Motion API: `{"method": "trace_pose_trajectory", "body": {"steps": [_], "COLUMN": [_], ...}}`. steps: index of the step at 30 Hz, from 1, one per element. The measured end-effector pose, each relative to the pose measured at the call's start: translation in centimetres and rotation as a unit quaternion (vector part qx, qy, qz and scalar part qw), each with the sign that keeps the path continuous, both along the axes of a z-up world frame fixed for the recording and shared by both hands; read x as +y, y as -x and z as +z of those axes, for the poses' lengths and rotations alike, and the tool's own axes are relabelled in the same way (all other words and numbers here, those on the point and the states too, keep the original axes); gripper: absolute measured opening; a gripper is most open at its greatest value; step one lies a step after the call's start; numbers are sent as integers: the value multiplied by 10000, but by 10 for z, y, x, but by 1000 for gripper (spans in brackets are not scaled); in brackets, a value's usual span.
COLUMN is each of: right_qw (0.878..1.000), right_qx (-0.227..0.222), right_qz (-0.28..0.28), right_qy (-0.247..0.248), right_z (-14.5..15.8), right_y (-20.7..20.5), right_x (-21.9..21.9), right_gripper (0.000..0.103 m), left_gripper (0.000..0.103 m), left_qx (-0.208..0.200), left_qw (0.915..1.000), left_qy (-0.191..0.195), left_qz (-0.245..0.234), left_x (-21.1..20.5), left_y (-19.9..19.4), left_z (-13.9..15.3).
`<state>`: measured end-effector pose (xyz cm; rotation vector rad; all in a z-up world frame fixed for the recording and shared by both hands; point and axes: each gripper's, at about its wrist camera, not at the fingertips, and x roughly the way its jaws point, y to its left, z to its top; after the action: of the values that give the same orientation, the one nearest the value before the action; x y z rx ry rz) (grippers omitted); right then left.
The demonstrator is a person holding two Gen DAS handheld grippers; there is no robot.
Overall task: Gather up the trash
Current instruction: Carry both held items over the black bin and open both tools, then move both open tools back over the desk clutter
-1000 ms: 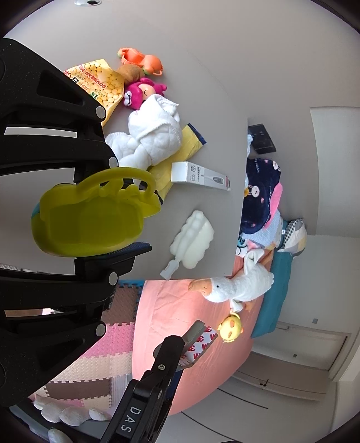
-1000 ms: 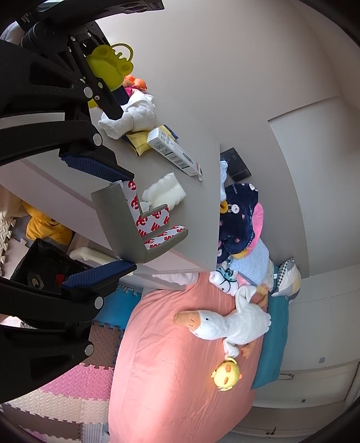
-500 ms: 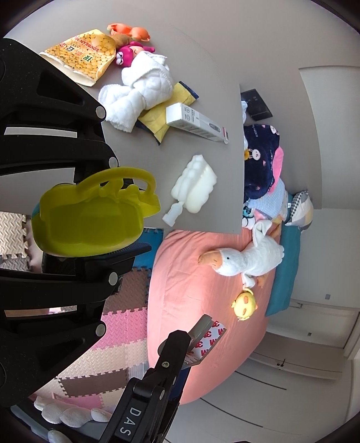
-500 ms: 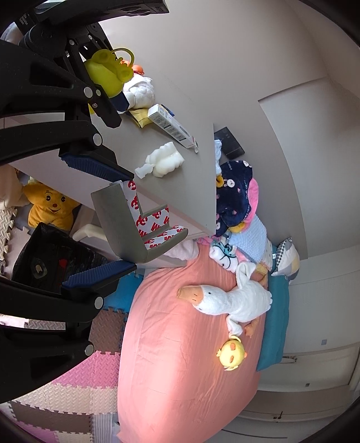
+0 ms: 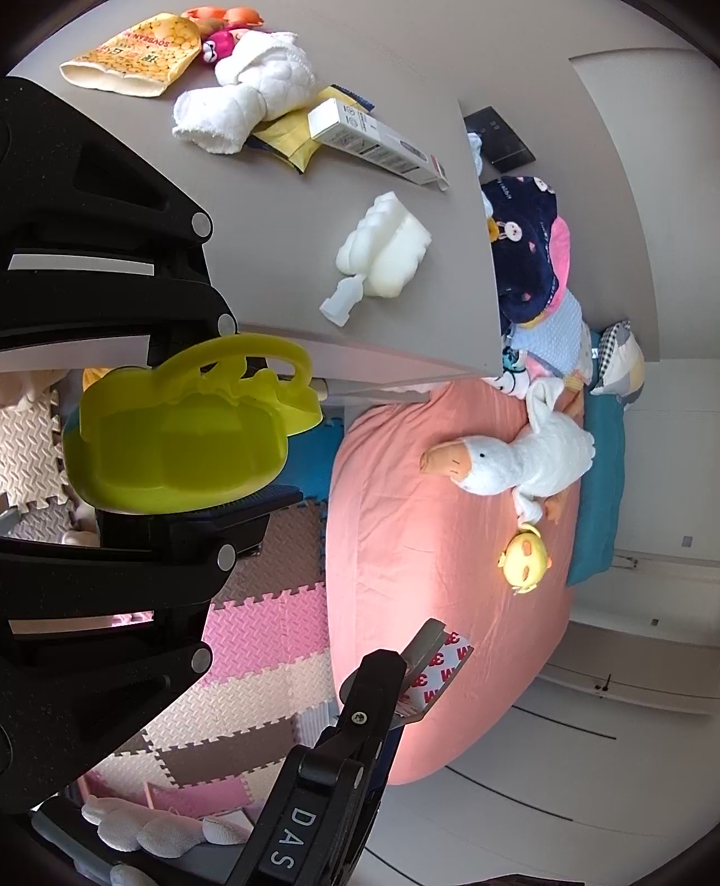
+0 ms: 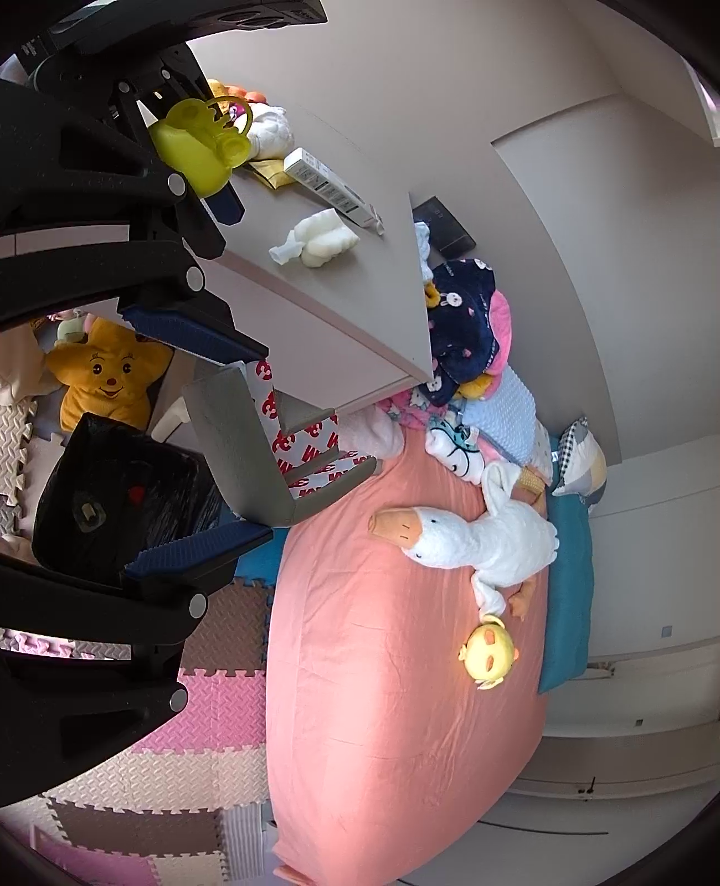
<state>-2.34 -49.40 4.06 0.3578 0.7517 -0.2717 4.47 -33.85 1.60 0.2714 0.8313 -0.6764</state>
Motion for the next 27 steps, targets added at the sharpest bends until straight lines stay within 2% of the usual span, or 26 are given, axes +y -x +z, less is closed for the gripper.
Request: {"method": "trace_pose_trajectory", "body": {"steps": [4,6,8,9,17,23,27], "right_qw": [9998,9994,9984,9978,9969,9977,9982], "right_qx": [101,281,402,401,298,291,319], "right_qz": [-145,-188,-398,-529,-728,-603,-504], "right_qy": [-43,-104,-38,15,-56,-96,-95], "right_z": [-7,-13,-18,-19,-26,-29,-30], "right_y": [1,-2,-3,-2,3,-4,-11], "right_x": [-14,-20,-28,-31,-45,-39,-28], "right_gripper": [60,64,74,77,78,78,78], "left_gripper": [32,37,93,96,95,96,96], "left_qx": [136,352,493,430,252,287,173], "left_qw": [9998,9990,9985,9989,9993,9993,9993], "left_qy": [-83,-127,-141,-114,-255,-214,-286], "left_qz": [-118,-239,-207,-156,-96,67,161], "left_x": [-12,-20,-27,-28,-32,-23,-15], "left_y": [1,-1,-4,-3,0,-8,-10], "left_z": [-9,-16,-23,-24,-30,-31,-30]}}
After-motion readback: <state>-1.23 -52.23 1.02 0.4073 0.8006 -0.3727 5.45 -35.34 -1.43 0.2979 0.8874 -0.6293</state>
